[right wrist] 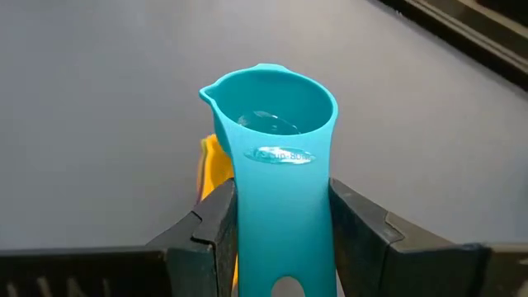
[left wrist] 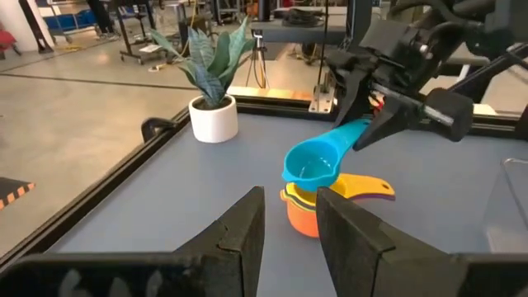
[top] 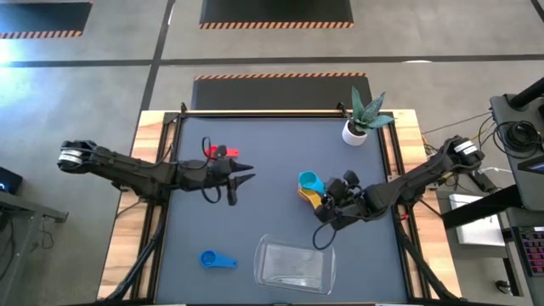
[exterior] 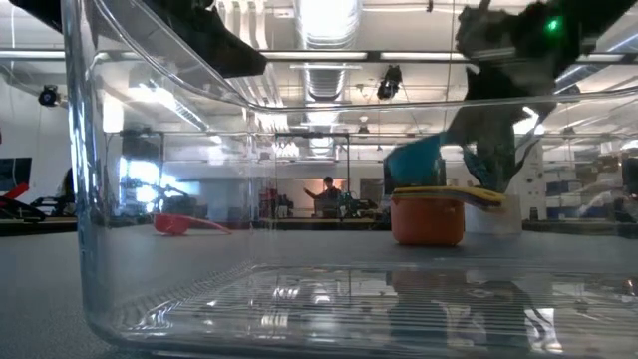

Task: Nest measuring cups in basket
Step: Stack the light blue measuring cup on top of the yellow measuring cup, then stack the orange measuring cup on top of the light blue measuring cup

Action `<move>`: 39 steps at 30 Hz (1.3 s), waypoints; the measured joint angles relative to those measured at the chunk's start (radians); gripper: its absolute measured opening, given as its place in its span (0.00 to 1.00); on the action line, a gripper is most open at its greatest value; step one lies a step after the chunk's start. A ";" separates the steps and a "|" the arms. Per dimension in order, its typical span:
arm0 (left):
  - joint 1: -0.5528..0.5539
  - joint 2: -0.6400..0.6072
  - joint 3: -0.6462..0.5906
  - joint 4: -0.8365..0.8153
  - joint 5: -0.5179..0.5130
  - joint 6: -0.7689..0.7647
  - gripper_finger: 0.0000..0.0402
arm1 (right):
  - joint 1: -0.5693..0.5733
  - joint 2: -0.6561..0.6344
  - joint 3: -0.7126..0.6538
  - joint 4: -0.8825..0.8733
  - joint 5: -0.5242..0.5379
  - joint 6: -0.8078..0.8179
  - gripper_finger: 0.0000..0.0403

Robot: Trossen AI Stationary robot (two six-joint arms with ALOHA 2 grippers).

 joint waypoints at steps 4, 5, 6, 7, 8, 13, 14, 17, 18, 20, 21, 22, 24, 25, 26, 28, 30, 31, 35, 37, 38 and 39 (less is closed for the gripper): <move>0.000 0.004 -0.001 -0.006 0.000 0.000 0.23 | 0.000 0.015 -0.028 0.039 0.000 0.025 0.34; 0.000 0.008 0.001 -0.010 0.000 0.000 0.23 | 0.000 0.020 -0.030 0.038 -0.001 0.033 0.34; 0.000 0.011 0.004 -0.010 0.000 0.000 0.23 | 0.000 0.027 -0.032 0.037 -0.002 0.042 0.34; 0.000 0.012 0.006 -0.011 0.000 0.002 0.23 | 0.000 0.032 -0.032 0.039 -0.002 0.045 0.34; 0.000 0.012 0.009 -0.012 0.000 0.002 0.23 | 0.000 0.034 -0.032 0.038 -0.005 0.049 0.34; 0.002 0.006 0.014 -0.017 0.000 0.008 0.23 | 0.002 0.040 -0.036 0.054 -0.037 0.053 0.35; 0.003 0.003 0.014 -0.023 0.000 0.008 0.23 | 0.002 0.040 -0.036 0.056 -0.042 0.050 0.36; 0.006 -0.001 0.014 -0.054 0.000 0.006 0.23 | 0.010 0.040 -0.036 0.059 -0.055 0.047 0.42; 0.006 -0.005 0.014 -0.080 0.000 0.005 0.23 | 0.014 0.040 -0.034 0.060 -0.056 0.045 0.45; 0.007 -0.016 0.014 -0.131 0.000 -0.008 0.23 | 0.021 0.040 -0.031 0.061 -0.059 0.041 0.50; 0.008 -0.026 0.014 -0.169 0.000 -0.022 0.23 | 0.023 0.039 -0.031 0.061 -0.063 0.040 0.53; 0.009 -0.036 0.016 -0.213 0.000 -0.038 0.23 | 0.025 0.039 -0.031 0.060 -0.068 0.040 0.56; 0.011 -0.051 0.038 -0.348 0.000 -0.078 0.23 | 0.026 0.038 -0.030 0.061 -0.086 0.039 0.61; 0.012 -0.056 0.056 -0.427 0.000 -0.101 0.23 | 0.026 0.038 -0.030 0.060 -0.090 0.039 0.63; 0.012 -0.061 0.079 -0.510 0.000 -0.129 0.23 | 0.026 0.038 -0.030 0.060 -0.090 0.037 0.65; 0.012 -0.061 0.129 -0.665 0.003 -0.185 0.23 | 0.027 0.030 -0.030 0.060 -0.091 0.026 0.69; 0.012 -0.049 0.172 -0.797 0.041 -0.226 0.23 | 0.027 0.017 -0.029 0.060 -0.091 0.020 0.71; 0.011 -0.041 0.188 -0.852 0.071 -0.237 0.23 | 0.029 0.008 -0.029 0.059 -0.091 0.015 0.72; 0.018 -0.009 0.226 -1.002 0.041 -0.258 0.23 | 0.048 -0.035 -0.029 0.060 -0.082 -0.013 0.72; 0.042 0.012 0.234 -1.014 0.050 -0.240 0.23 | 0.055 -0.057 -0.029 0.060 -0.082 -0.015 0.72; 0.061 0.024 0.239 -1.018 0.070 -0.232 0.23 | 0.060 -0.068 -0.029 0.061 -0.081 -0.015 0.71; 0.085 0.038 0.247 -1.019 0.087 -0.228 0.23 | 0.065 -0.080 -0.029 0.060 -0.081 -0.015 0.71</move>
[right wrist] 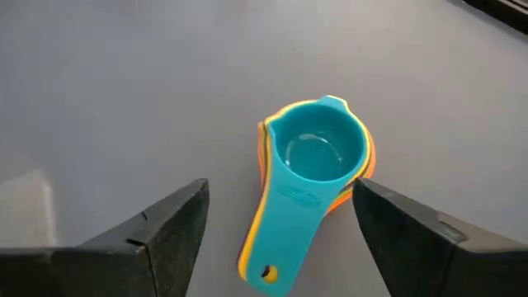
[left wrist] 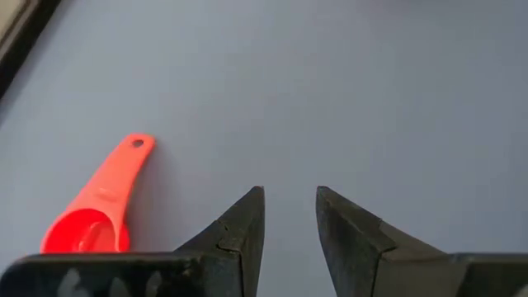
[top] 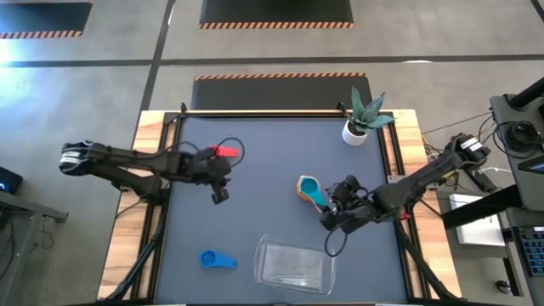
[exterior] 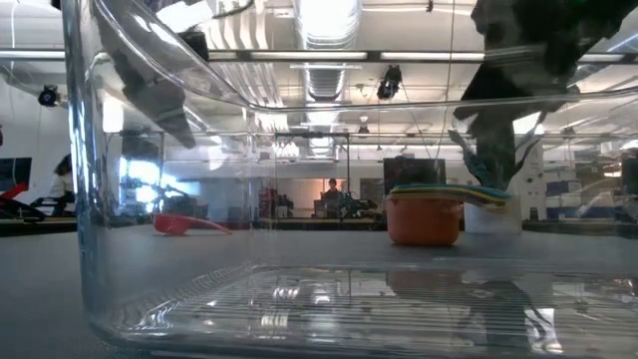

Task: Nest measuring cups in basket
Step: Stack the orange measuring cup on top of the light blue measuring cup

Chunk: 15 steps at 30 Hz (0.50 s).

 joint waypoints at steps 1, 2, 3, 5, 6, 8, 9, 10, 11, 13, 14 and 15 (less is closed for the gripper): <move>0.025 0.016 0.010 -0.002 0.012 0.005 0.23 | 0.008 -0.011 0.000 0.001 0.000 0.000 0.70; 0.057 0.036 0.020 -0.008 0.019 0.010 0.23 | 0.015 -0.021 0.001 0.002 0.000 -0.002 0.70; 0.090 0.058 0.033 -0.023 0.026 0.022 0.23 | 0.022 -0.031 0.002 0.002 0.000 -0.004 0.70; 0.160 0.106 0.059 -0.059 0.074 0.050 0.23 | 0.038 -0.052 0.002 0.003 0.000 -0.012 0.69; 0.196 0.129 0.072 -0.069 0.104 0.074 0.23 | 0.044 -0.061 0.002 0.005 0.000 -0.013 0.69; 0.267 0.172 0.089 -0.073 0.153 0.142 0.23 | 0.055 -0.080 0.003 0.007 0.000 -0.015 0.68; 0.307 0.195 0.097 -0.075 0.176 0.176 0.23 | 0.060 -0.088 0.003 0.007 0.001 -0.017 0.68; 0.342 0.216 0.105 -0.074 0.200 0.204 0.23 | 0.064 -0.094 0.003 0.010 0.001 -0.022 0.68; 0.379 0.237 0.112 -0.075 0.219 0.232 0.23 | 0.068 -0.099 0.003 0.014 0.001 -0.028 0.68; 0.441 0.279 0.126 -0.086 0.241 0.270 0.23 | 0.072 -0.102 0.003 0.021 0.001 -0.040 0.68; 0.468 0.300 0.133 -0.094 0.244 0.285 0.23 | 0.072 -0.102 0.003 0.020 0.001 -0.041 0.68; 0.492 0.322 0.139 -0.107 0.244 0.299 0.23 | 0.072 -0.101 0.003 0.020 0.001 -0.041 0.68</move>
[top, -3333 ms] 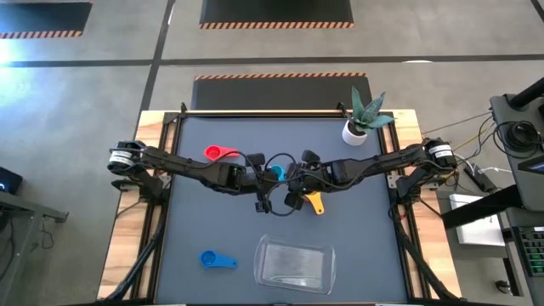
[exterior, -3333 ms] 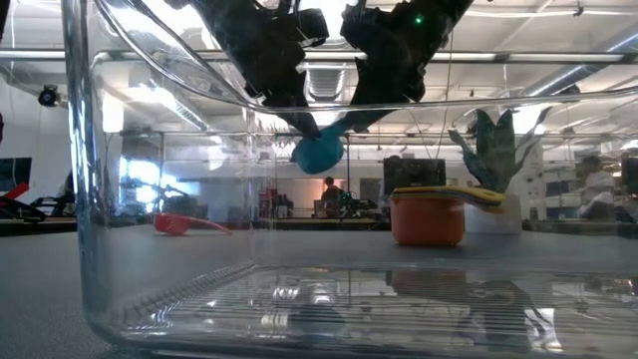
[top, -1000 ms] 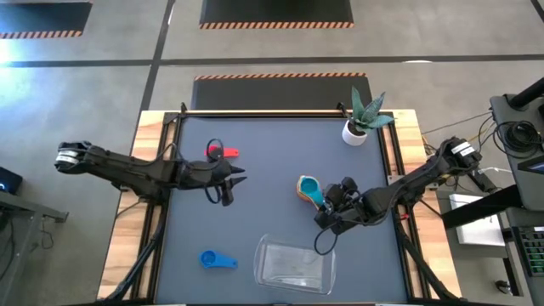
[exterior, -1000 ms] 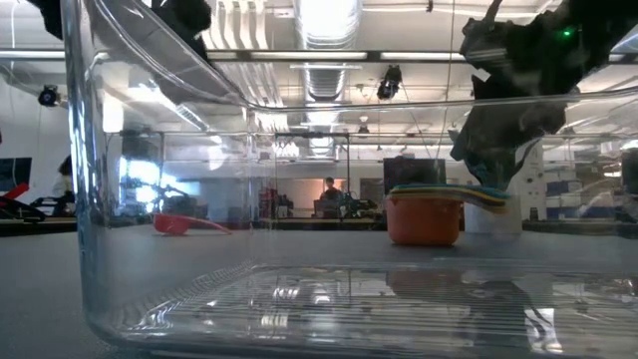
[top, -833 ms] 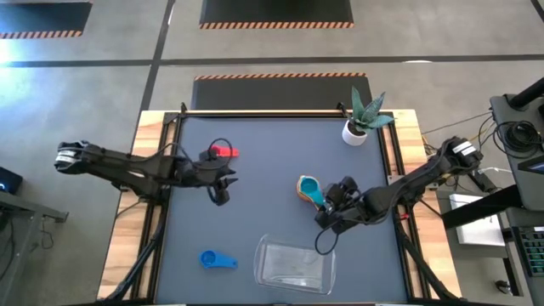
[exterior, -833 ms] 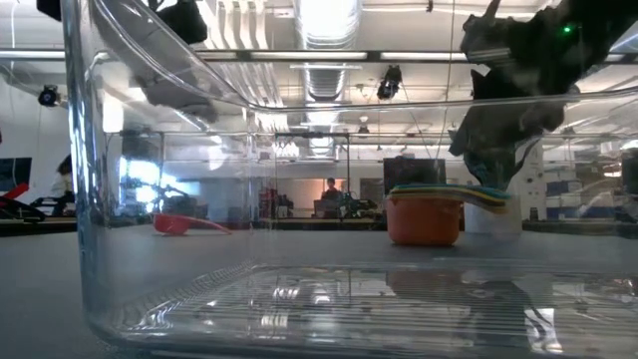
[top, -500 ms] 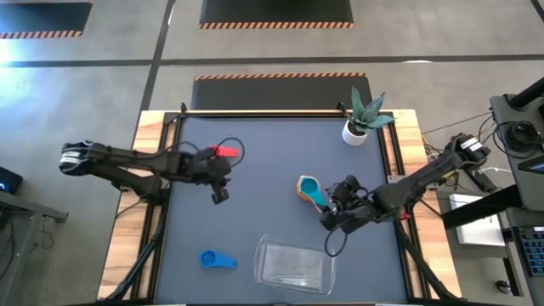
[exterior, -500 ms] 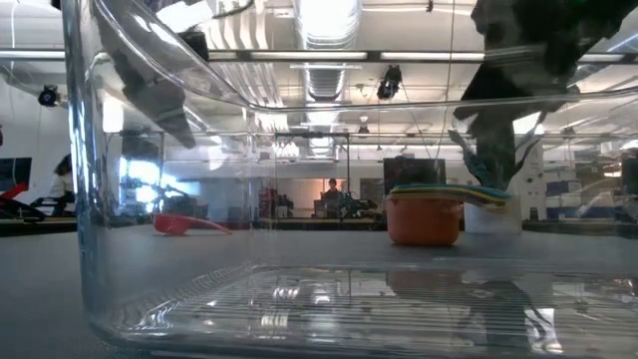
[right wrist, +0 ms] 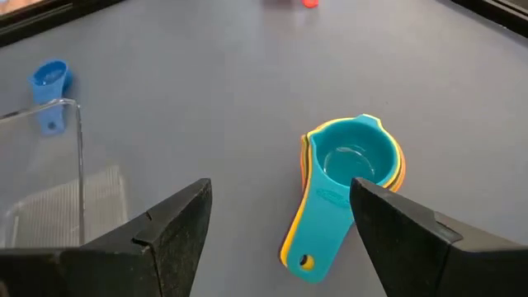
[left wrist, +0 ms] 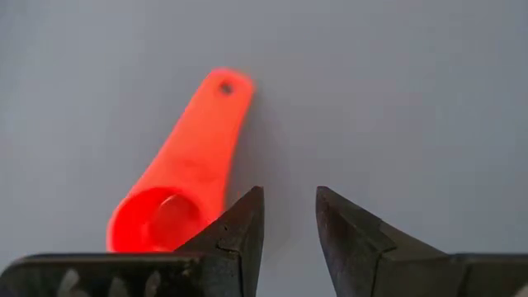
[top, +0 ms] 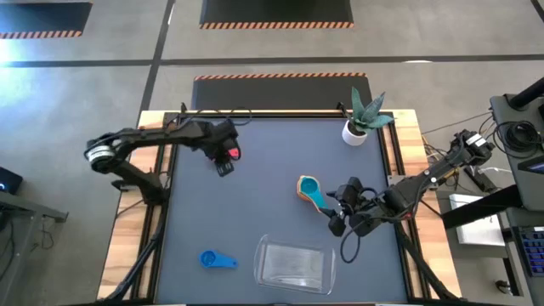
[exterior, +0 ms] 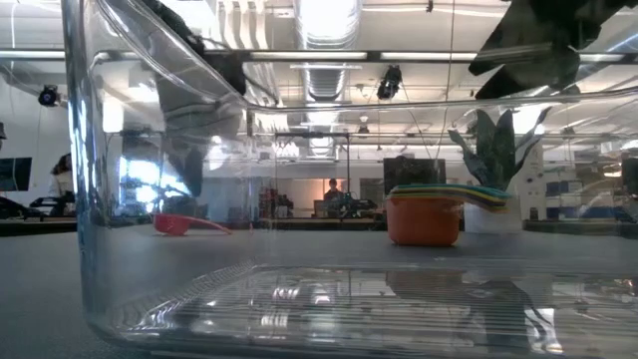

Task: Nest measuring cups in basket
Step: Stack the orange measuring cup on top of the light blue measuring cup

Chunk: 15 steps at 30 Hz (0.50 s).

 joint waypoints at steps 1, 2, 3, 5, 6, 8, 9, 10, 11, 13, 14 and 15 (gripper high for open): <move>0.023 0.022 0.006 -0.016 -0.002 0.010 0.23 | 0.000 0.003 0.000 0.000 0.000 -0.001 0.68; 0.044 0.040 0.011 -0.026 -0.007 0.016 0.23 | 0.000 0.005 0.000 0.000 0.000 -0.004 0.68; 0.062 0.059 0.016 -0.035 -0.017 0.022 0.23 | 0.000 0.008 0.000 0.000 0.000 -0.006 0.68; 0.085 0.089 0.023 -0.054 -0.028 0.036 0.23 | 0.000 0.010 0.000 0.001 0.000 -0.006 0.68; 0.091 0.102 0.023 -0.057 -0.037 0.042 0.23 | 0.000 0.010 0.000 0.001 0.000 -0.006 0.68; 0.094 0.125 0.023 -0.055 -0.064 0.046 0.23 | 0.000 0.010 0.000 0.002 0.000 -0.006 0.68; 0.094 0.133 0.023 -0.056 -0.089 0.047 0.23 | 0.000 0.010 0.000 0.001 0.000 -0.006 0.68; 0.093 0.141 0.023 -0.056 -0.116 0.047 0.23 | 0.000 0.010 0.000 0.002 0.000 -0.006 0.68; 0.094 0.149 0.023 -0.057 -0.137 0.048 0.23 | 0.000 0.010 0.000 0.001 0.000 -0.006 0.68; 0.095 0.165 0.023 -0.056 -0.175 0.048 0.23 | 0.000 0.010 0.000 0.002 0.000 -0.005 0.68; 0.097 0.171 0.023 -0.056 -0.186 0.049 0.23 | 0.000 0.010 0.000 0.002 0.000 -0.005 0.68; 0.102 0.177 0.023 -0.055 -0.190 0.055 0.23 | 0.000 0.010 0.000 0.002 0.000 -0.005 0.68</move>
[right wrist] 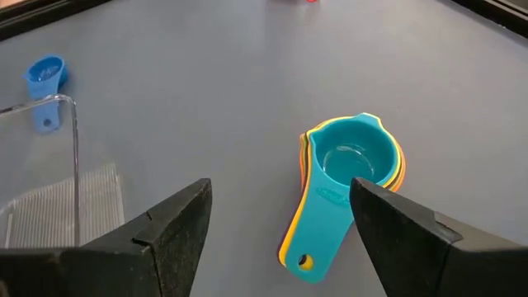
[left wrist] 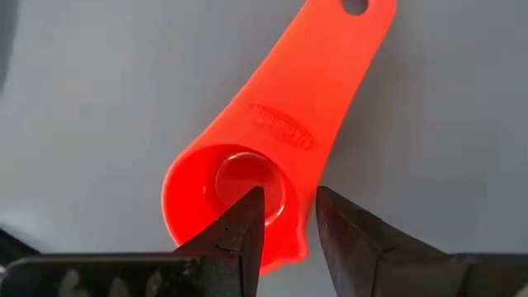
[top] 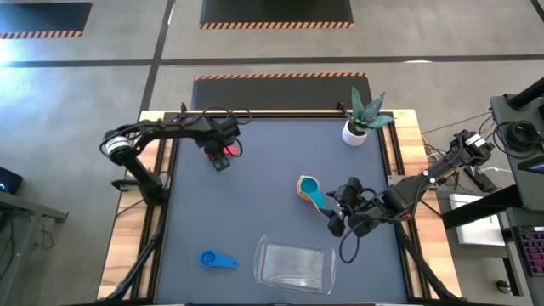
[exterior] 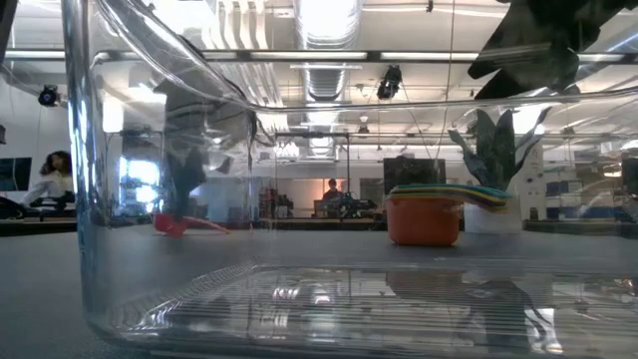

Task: Nest measuring cups in basket
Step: Stack the orange measuring cup on top of the light blue measuring cup

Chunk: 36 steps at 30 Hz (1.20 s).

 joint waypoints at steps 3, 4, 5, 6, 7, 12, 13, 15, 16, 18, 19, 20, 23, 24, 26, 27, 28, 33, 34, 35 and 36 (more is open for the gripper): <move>0.016 0.019 -0.001 0.002 0.008 0.011 0.23 | 0.000 0.000 0.000 0.000 0.000 0.006 0.68; 0.021 0.025 -0.001 0.002 0.008 0.012 0.23 | 0.000 0.000 0.000 0.000 -0.001 0.006 0.68; 0.026 0.030 -0.001 0.002 0.015 0.013 0.23 | 0.000 0.000 0.000 0.000 -0.001 0.007 0.68; 0.031 0.036 -0.001 0.002 0.029 0.015 0.23 | 0.000 0.000 0.000 0.000 -0.001 0.007 0.68; 0.032 0.043 -0.002 0.003 0.043 0.021 0.22 | 0.000 0.000 0.000 0.000 -0.001 0.007 0.68; 0.028 0.058 -0.003 0.008 0.054 0.039 0.07 | 0.000 0.000 0.000 0.000 -0.001 0.003 0.68; 0.026 0.057 -0.003 0.009 0.054 0.037 0.04 | 0.000 0.000 0.000 0.000 -0.001 0.002 0.68; 0.015 0.045 -0.003 0.008 0.050 0.034 0.02 | 0.000 0.000 0.000 0.000 -0.001 -0.002 0.68; 0.004 0.035 -0.003 0.009 0.050 0.033 0.01 | 0.000 0.000 0.000 0.000 0.000 -0.005 0.68; -0.027 0.015 -0.003 0.010 0.051 0.022 0.01 | 0.000 0.000 0.000 0.000 0.001 -0.016 0.68; -0.047 0.003 -0.002 0.009 0.050 0.009 0.01 | 0.000 0.000 0.000 0.000 0.007 -0.022 0.68; -0.071 -0.010 0.001 0.006 0.050 -0.002 0.01 | 0.000 0.000 0.000 0.001 0.016 -0.030 0.68; -0.165 -0.054 0.030 0.005 0.052 -0.048 0.00 | -0.001 0.000 0.005 0.001 0.049 -0.064 0.68; -0.200 -0.064 0.044 0.002 0.054 -0.065 0.00 | -0.001 0.000 0.011 0.003 0.061 -0.082 0.68; -0.269 -0.077 0.075 -0.004 0.054 -0.091 0.00 | -0.002 0.000 0.026 0.007 0.087 -0.110 0.68; -0.300 -0.081 0.094 -0.006 0.054 -0.102 0.00 | -0.003 0.000 0.035 0.007 0.100 -0.128 0.68; -0.331 -0.081 0.116 -0.005 0.054 -0.113 0.00 | -0.003 0.000 0.043 0.008 0.107 -0.134 0.68; -0.442 -0.064 0.229 0.015 0.054 -0.127 0.00 | -0.005 0.000 0.081 0.008 0.134 -0.179 0.68; -0.456 -0.056 0.252 0.015 0.054 -0.127 0.00 | -0.005 0.000 0.086 0.008 0.134 -0.184 0.68; -0.469 -0.048 0.276 0.014 0.053 -0.126 0.00 | -0.005 0.000 0.090 0.008 0.133 -0.191 0.68; -0.478 -0.041 0.299 0.017 0.053 -0.122 0.00 | -0.005 0.000 0.092 0.008 0.133 -0.199 0.68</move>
